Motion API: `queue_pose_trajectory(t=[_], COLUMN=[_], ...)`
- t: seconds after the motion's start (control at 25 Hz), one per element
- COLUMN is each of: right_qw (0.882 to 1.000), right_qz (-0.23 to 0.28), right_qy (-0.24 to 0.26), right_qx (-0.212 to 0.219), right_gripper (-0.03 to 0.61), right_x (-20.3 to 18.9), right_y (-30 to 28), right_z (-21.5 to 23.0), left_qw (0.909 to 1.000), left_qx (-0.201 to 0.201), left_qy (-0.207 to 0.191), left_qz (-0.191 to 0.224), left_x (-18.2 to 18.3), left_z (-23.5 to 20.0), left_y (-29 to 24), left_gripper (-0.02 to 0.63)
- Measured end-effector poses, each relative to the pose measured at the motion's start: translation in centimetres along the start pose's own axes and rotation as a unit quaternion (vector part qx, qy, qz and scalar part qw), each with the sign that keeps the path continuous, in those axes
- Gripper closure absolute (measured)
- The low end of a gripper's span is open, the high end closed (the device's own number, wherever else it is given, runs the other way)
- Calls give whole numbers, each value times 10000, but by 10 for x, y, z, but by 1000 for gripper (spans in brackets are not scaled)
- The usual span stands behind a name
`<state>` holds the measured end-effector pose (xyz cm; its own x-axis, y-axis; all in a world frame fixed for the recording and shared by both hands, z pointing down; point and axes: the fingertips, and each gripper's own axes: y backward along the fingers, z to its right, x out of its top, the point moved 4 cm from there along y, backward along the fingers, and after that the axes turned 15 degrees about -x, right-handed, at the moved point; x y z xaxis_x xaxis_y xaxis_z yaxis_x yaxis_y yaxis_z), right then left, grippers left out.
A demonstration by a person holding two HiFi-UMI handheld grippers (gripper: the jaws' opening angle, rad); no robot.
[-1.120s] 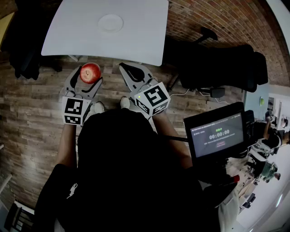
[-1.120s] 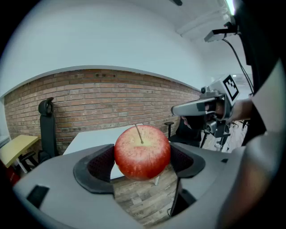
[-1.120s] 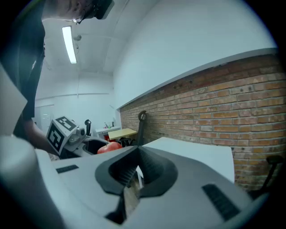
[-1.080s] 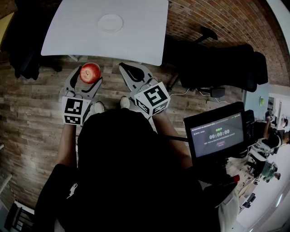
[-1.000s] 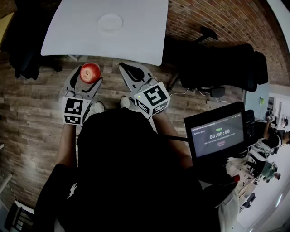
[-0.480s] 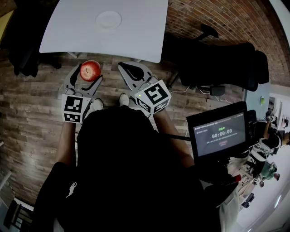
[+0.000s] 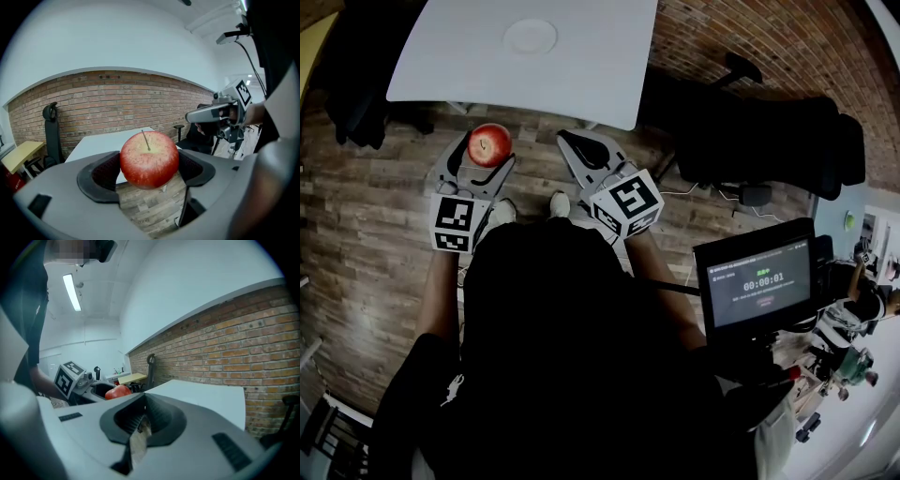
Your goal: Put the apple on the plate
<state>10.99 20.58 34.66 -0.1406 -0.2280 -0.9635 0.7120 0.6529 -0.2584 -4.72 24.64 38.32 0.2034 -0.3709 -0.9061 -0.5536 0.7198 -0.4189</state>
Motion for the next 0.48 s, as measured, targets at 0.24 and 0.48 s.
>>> queue_pose_trajectory(t=[0.24, 0.48], right_qw=[9999, 9997], right_qz=[-16, 14], right_qy=[-55, 6], right_qx=[137, 226], right_gripper=[575, 575], right_x=[3, -7], right_y=[7, 14], right_z=[33, 39], left_qw=[9997, 9994], left_qx=[236, 330], left_qy=[56, 39], left_qz=[-89, -119], left_x=[17, 13], left_z=[6, 17], left_y=[-18, -20], left_gripper=[225, 225])
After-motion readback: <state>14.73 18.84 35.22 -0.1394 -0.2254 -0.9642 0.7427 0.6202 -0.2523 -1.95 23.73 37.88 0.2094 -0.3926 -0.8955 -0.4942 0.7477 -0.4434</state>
